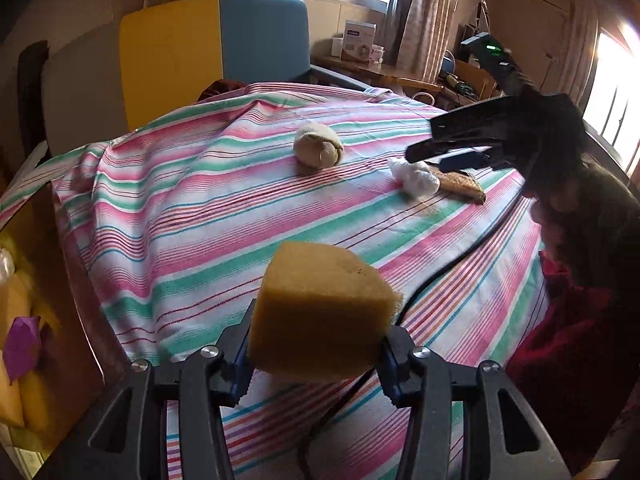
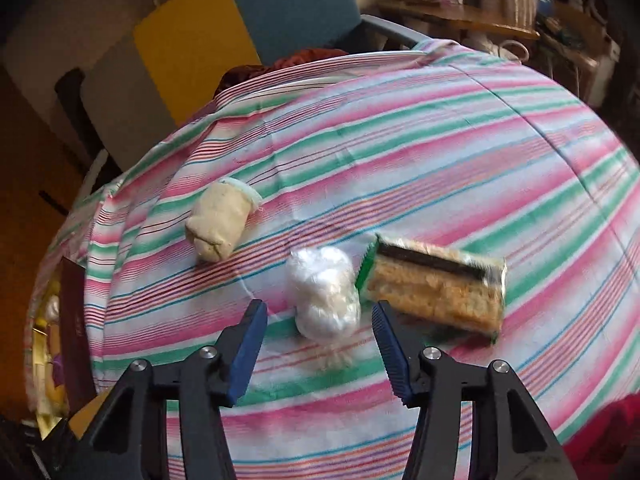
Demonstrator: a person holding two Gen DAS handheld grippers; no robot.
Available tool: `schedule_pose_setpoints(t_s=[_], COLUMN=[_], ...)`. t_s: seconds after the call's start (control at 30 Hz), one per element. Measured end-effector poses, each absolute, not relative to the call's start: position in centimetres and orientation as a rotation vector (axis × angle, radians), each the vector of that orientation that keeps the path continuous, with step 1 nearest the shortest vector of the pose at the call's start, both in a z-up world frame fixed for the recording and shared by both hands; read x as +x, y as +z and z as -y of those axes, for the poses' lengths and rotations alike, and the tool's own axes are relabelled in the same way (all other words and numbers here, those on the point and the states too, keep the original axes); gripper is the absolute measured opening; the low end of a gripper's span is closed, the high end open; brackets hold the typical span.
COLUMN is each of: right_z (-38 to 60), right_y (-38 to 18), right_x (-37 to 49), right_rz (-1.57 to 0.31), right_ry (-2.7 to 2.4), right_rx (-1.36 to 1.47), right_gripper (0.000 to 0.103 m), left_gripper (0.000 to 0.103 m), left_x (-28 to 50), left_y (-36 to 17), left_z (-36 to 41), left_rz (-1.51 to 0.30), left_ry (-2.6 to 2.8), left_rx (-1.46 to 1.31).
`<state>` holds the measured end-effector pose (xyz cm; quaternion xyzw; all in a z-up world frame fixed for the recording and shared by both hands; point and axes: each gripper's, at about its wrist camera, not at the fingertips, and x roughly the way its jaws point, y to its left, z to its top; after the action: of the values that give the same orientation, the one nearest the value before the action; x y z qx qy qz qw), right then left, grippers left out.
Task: Organize objects
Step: 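Hold the yellow sponge with the left gripper while the right gripper grasps a white bundle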
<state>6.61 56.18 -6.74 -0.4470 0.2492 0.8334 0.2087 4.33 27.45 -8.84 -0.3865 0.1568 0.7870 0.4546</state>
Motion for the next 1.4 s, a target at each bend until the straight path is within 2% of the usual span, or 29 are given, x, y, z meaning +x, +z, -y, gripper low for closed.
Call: schedule_pose_setpoints(t_s=[0.2, 0.23, 0.27, 0.53, 0.63, 0.8, 1.4], right_z=[-56.1, -55.9, -55.7, -50.4, -48.4, -48.9, -47.6], right_y=[-9.3, -9.6, -9.9, -9.4, -10.0, -10.3, -10.6], right_x=[3.3, 2.9, 2.6, 3.5, 3.2, 3.2, 2.6], right_rz=[-0.556, -0.537, -0.544, -0.509, -0.388, -0.416, -0.301], right_ry=[2.283, 2.294, 2.308, 2.440, 2.443, 2.451, 2.472], right_rx=[-1.353, -1.365, -1.394, -1.516, -1.565, -1.568, -1.568], right_gripper=[0.055, 0.040, 0.036, 0.035, 0.036, 0.036, 0.037], left_gripper=[0.050, 0.050, 0.050, 0.050, 0.050, 0.050, 0.050], left_x=[4.2, 4.1, 4.0, 4.1, 4.2, 4.6, 4.0], left_y=[-9.2, -9.3, -9.5, -10.1, -10.1, -9.3, -2.0], left_z=[-27.3, -27.3, -27.2, -27.1, -27.0, -26.7, -22.6], left_rz=[-0.372, -0.366, -0.363, -0.371, -0.369, -0.366, -0.280], left_ry=[1.937, 1.937, 1.935, 1.933, 1.941, 1.966, 2.143], left_rx=[-0.973, -0.981, -0.994, -1.028, -1.022, -0.994, -0.871])
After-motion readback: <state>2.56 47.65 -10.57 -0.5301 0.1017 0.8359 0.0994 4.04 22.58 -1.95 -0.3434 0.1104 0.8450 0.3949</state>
